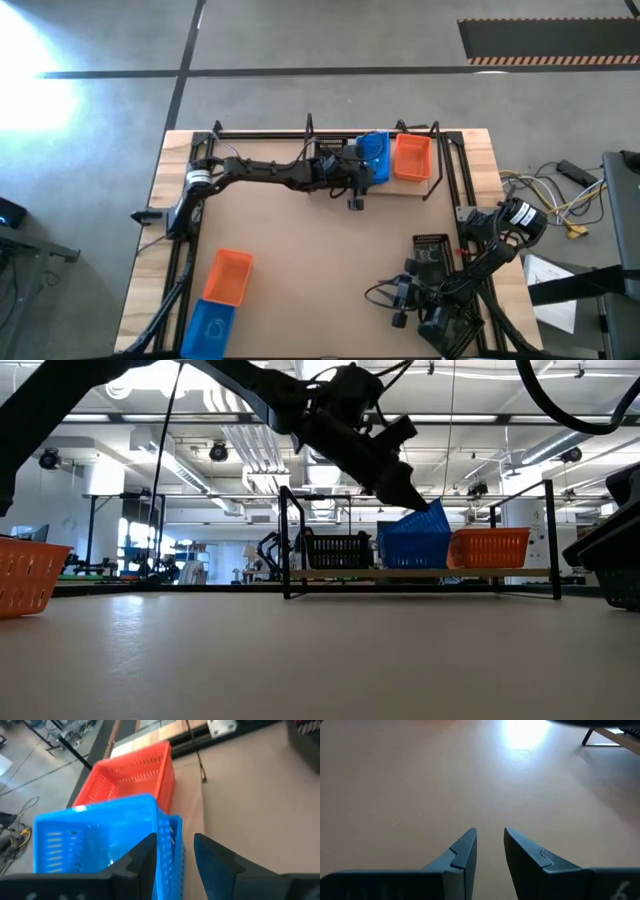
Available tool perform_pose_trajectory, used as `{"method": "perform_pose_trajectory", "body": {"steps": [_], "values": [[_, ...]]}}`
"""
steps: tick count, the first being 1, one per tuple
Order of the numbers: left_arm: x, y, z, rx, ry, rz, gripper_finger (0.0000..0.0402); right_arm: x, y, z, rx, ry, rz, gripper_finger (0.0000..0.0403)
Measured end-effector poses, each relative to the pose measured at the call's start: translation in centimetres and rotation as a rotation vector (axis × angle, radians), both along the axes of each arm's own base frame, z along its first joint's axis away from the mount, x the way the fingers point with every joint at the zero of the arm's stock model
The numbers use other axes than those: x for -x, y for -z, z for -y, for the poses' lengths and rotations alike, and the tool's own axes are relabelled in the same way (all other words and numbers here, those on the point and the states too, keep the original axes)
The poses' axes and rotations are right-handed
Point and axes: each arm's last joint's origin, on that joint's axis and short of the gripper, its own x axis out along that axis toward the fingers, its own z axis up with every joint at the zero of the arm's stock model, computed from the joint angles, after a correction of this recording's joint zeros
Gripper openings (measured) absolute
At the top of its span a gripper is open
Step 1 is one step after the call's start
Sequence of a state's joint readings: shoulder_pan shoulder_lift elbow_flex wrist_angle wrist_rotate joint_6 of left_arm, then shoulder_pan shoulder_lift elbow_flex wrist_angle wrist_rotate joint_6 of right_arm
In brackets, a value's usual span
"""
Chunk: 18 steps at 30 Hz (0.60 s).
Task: Stack baskets on shelf by color
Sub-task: Stack the top blue basket on top of the blue basket on the shelf
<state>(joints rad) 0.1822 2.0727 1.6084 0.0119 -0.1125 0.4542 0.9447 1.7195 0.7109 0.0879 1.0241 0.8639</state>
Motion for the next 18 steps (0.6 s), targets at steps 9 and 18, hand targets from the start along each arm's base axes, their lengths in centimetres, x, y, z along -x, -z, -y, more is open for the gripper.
{"method": "perform_pose_trajectory", "body": {"steps": [9, 18], "values": [[-0.49, 0.74, -0.38, -0.046, -0.070, 0.022, 0.0082, 0.00, 0.00, 0.00, -0.001, 0.000, 0.000, 0.0091], [-0.45, 0.71, -0.44, -0.107, -0.096, 0.003, 0.0018, 0.00, 0.00, 0.00, -0.001, 0.000, 0.000, 0.0091]]}}
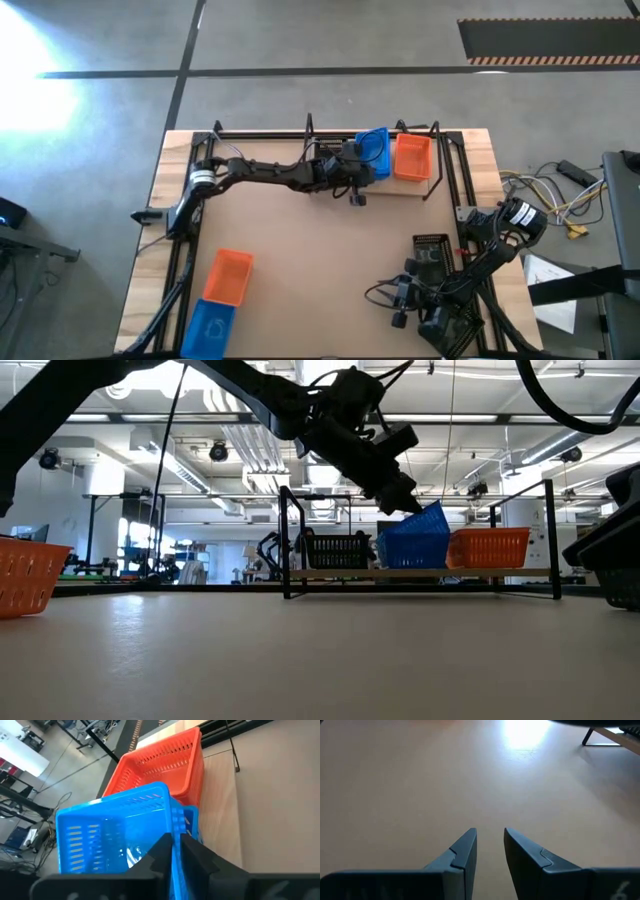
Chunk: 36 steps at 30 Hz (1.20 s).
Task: Stack baskets on shelf by color
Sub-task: Stack the top blue basket on top of the blue basket on the shelf
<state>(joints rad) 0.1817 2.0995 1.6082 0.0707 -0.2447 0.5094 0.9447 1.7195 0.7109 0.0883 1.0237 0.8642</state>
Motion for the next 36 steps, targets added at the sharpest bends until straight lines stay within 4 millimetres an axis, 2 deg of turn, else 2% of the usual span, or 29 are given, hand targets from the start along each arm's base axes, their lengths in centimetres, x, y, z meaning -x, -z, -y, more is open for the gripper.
{"method": "perform_pose_trajectory", "body": {"steps": [3, 10, 14, 18, 27, 30, 36], "values": [[-0.1, -0.2, 0.1, -0.003, 0.006, 0.003, 0.0032, 0.0, 0.0, 0.0, 0.000, 0.000, 0.000, 0.0091], [-0.2, -0.6, 0.2, 0.001, 0.004, 0.019, 0.0118, 0.0, 0.0, 0.0, 0.000, 0.000, 0.000, 0.0091], [0.0, -0.2, 0.0, 0.004, -0.001, 0.006, 0.0147, 0.0, 0.0, 0.0, 0.000, 0.000, 0.000, 0.0091], [0.2, 0.1, -0.3, 0.005, -0.008, -0.001, 0.0137, 0.0, 0.0, 0.0, 0.000, 0.000, 0.000, 0.0091], [0.4, 0.4, -1.0, 0.010, -0.019, -0.010, 0.0057, 0.0, 0.0, 0.0, -0.001, -0.001, 0.001, 0.0091], [0.5, 0.6, -0.9, 0.027, -0.003, -0.011, 0.0055, 0.0, 0.0, 0.0, -0.002, 0.000, 0.002, 0.0091], [0.4, 1.4, -1.4, 0.078, -0.004, -0.004, 0.0076, 0.0, 0.0, 0.0, -0.003, 0.000, 0.002, 0.0091]]}}
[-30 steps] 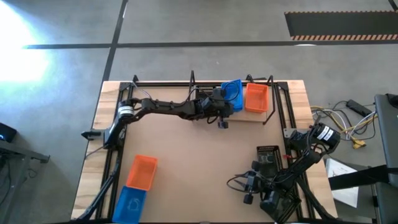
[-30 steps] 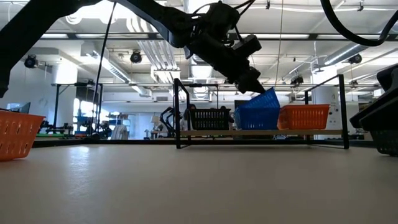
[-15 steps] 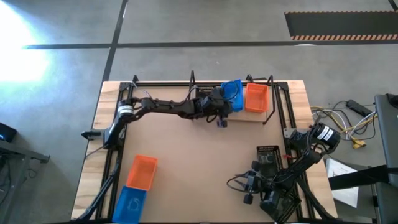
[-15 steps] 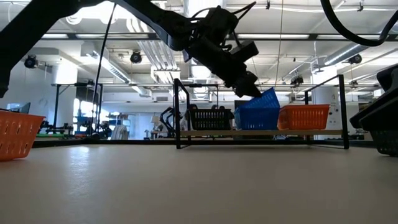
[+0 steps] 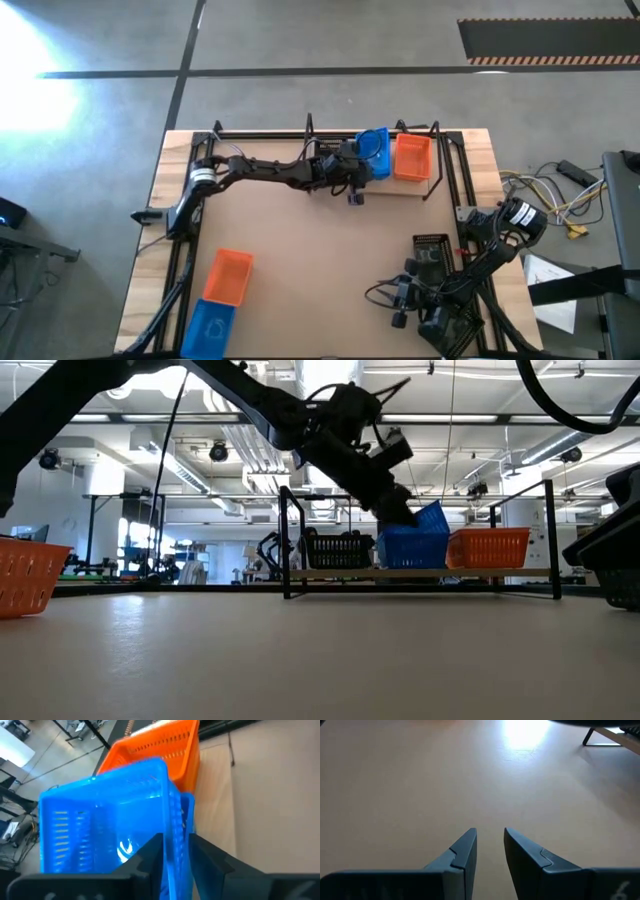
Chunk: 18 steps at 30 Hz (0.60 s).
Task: Stack baskets on shelf by color
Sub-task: Stack the top blue basket on top of the blue basket on the shelf
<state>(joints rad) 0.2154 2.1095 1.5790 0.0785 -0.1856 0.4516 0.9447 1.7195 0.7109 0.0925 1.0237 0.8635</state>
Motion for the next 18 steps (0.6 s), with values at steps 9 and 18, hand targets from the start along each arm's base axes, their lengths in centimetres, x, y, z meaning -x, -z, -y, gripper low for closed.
{"method": "perform_pose_trajectory", "body": {"steps": [9, 18], "values": [[0.2, -0.4, 0.1, -0.012, -0.003, -0.004, 0.0038, 0.0, 0.0, 0.0, -0.001, 0.000, 0.001, 0.0091], [0.2, -2.8, 0.7, -0.039, 0.017, 0.031, 0.0003, 0.0, 0.0, 0.0, 0.000, 0.000, 0.000, 0.0091]]}}
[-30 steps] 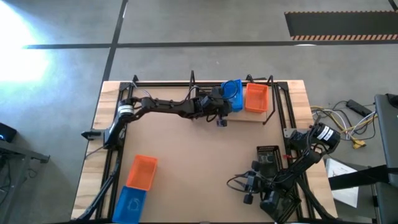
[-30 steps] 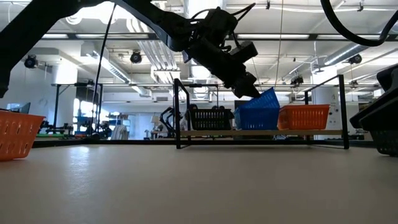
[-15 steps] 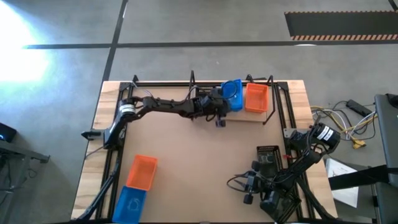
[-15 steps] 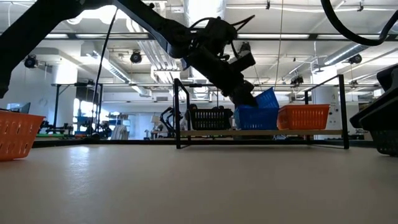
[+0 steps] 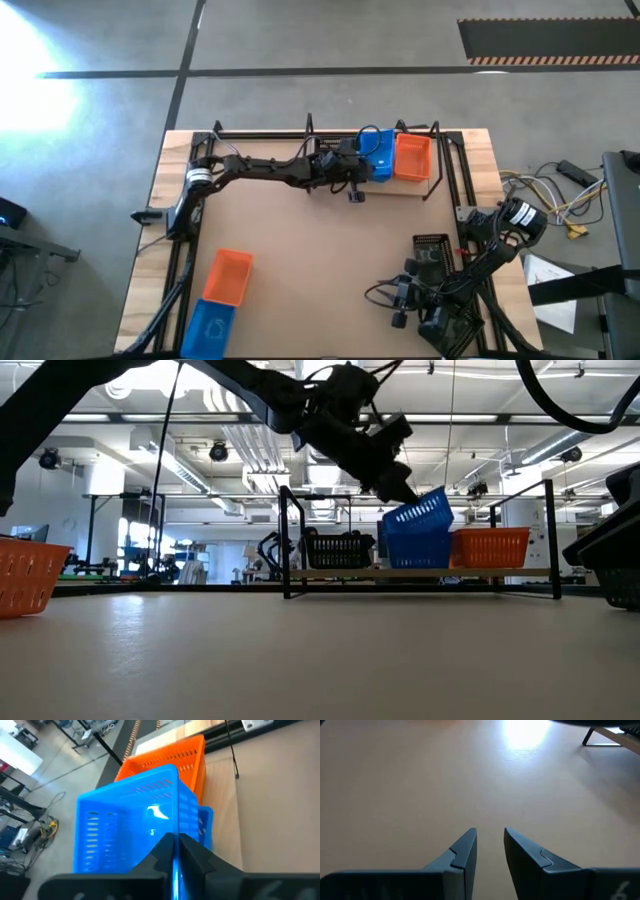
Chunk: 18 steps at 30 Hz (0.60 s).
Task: Stack baskets on shelf by color
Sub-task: Stack the top blue basket on top of the blue basket on the shelf
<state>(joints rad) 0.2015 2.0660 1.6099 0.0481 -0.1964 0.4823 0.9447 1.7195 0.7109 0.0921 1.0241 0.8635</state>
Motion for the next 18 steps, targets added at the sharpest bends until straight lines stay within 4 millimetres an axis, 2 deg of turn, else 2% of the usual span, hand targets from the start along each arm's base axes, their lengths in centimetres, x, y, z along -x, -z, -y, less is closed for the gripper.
{"method": "perform_pose_trajectory", "body": {"steps": [4, 8, 18], "values": [[-0.1, -1.0, 0.6, -0.082, -0.036, -0.026, 0.0002, 0.0, 0.0, 0.0, 0.000, 0.000, 0.000, 0.0091], [-0.2, -1.0, 1.4, -0.154, -0.040, -0.058, 0.0001, 0.0, 0.0, 0.0, 0.002, 0.000, -0.001, 0.0091], [-0.2, 0.9, 1.4, -0.185, -0.036, -0.119, 0.0000, 0.0, 0.0, 0.0, 0.001, 0.000, 0.000, 0.0091]]}}
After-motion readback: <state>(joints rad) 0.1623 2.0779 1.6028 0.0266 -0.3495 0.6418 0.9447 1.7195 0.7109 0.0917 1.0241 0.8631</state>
